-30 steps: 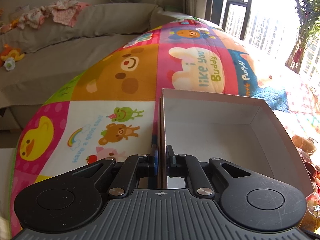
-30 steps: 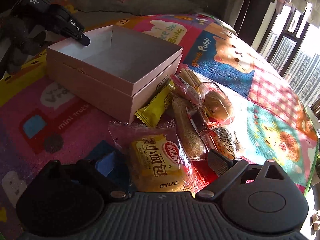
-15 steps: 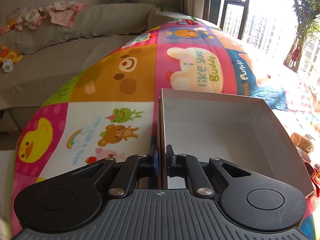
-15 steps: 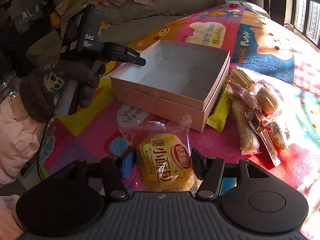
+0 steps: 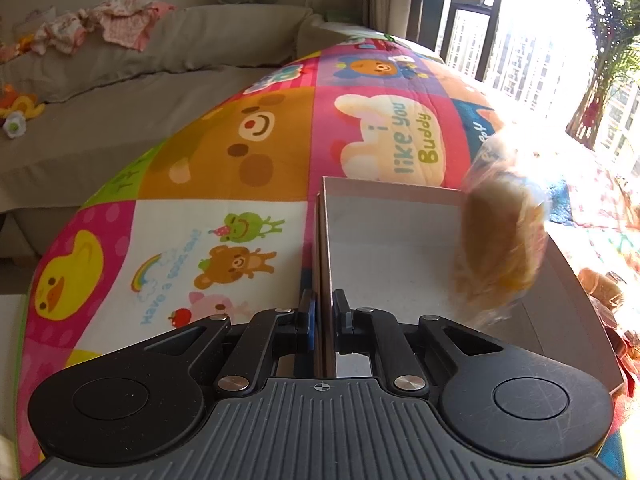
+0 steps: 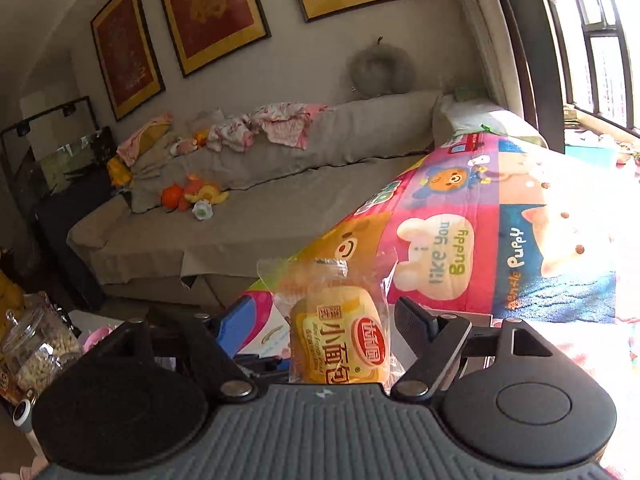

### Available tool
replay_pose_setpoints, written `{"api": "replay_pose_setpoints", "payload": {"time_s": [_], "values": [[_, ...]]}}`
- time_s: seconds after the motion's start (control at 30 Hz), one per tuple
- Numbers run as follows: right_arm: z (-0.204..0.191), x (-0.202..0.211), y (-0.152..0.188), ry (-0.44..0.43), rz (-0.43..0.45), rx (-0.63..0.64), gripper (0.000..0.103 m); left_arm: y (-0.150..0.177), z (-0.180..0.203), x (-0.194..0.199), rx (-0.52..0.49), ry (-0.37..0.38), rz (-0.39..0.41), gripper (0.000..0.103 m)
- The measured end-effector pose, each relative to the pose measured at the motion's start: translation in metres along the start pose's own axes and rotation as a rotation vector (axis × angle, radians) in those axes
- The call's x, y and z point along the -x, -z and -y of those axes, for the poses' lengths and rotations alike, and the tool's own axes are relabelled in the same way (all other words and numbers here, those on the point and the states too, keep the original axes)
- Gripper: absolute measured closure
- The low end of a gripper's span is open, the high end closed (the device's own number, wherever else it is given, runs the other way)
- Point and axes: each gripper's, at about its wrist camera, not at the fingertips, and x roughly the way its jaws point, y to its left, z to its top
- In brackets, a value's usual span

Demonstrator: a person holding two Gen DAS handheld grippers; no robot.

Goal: Organize objects
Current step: 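Carry the bread packet into the pink box and open the right tool, then move the right tool to the clear bag of grain bar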

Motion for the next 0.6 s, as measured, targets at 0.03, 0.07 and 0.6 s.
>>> {"api": "replay_pose_setpoints", "payload": {"time_s": [0.03, 0.07, 0.6], "values": [[0.005, -0.002, -0.002, 0.019, 0.001, 0.001, 0.026, 0.001, -0.001, 0.000, 0.002, 0.002, -0.001, 0.093], [0.013, -0.001, -0.001, 0.053, 0.004, 0.004, 0.026, 0.001, -0.001, 0.000, 0.003, 0.004, 0.000, 0.093], [0.093, 0.007, 0.136, 0.389, -0.275, 0.165, 0.057, 0.000, -0.001, -0.001, 0.004, -0.003, 0.001, 0.093]]}}
